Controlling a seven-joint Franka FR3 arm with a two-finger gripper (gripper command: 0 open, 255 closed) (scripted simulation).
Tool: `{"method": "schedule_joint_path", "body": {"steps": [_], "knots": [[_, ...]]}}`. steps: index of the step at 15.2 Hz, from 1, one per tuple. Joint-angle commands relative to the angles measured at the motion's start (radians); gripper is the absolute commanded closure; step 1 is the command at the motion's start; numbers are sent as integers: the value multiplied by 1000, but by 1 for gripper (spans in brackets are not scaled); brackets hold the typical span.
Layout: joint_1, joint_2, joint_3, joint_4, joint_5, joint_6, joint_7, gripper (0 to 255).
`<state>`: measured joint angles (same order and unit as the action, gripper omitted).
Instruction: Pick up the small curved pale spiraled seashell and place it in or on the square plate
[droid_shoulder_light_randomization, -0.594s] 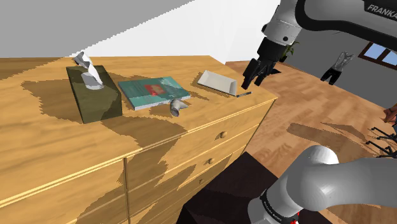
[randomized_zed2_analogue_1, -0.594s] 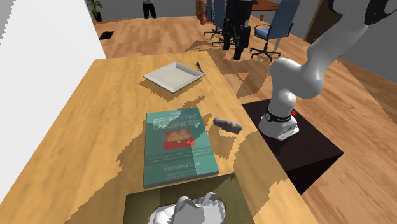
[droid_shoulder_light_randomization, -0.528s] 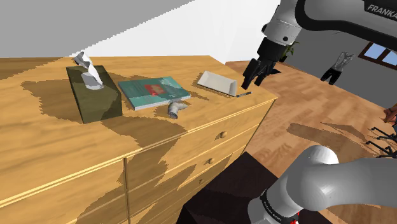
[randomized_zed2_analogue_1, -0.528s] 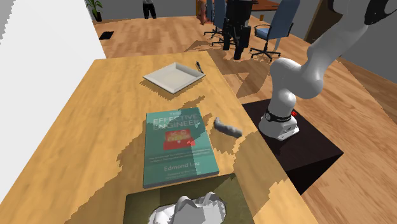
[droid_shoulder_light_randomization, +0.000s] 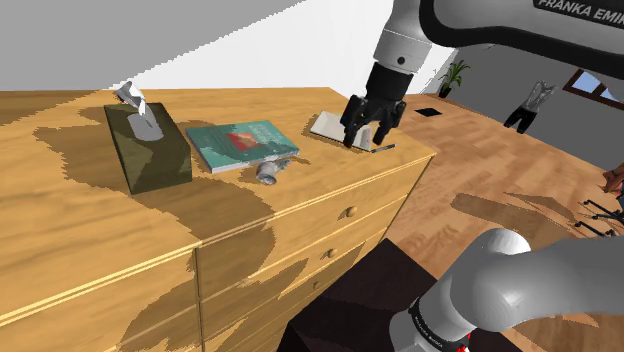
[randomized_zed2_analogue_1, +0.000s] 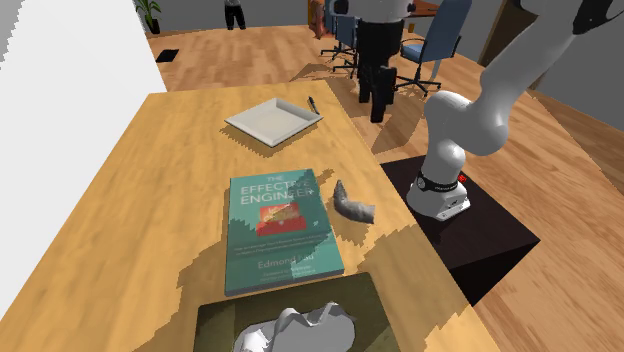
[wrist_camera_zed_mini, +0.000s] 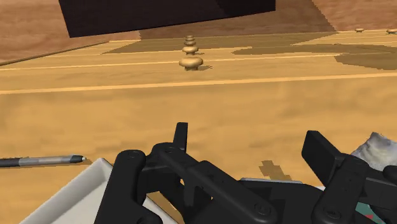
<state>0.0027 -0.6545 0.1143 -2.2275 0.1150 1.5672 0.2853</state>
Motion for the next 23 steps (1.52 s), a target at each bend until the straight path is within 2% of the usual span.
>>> {"method": "schedule_joint_path", "body": {"steps": [1, 7, 13, 21, 23], "knots": [[-1, 48, 45, 25, 32, 8, 89, 0], [-6, 228, 164, 139, 97, 39, 338, 0], [-8, 448, 263, 302, 116, 72, 587, 0], [2, 448, 276, 200, 126, 173, 591, 0], [2, 448, 276, 200, 126, 173, 591, 0]]}}
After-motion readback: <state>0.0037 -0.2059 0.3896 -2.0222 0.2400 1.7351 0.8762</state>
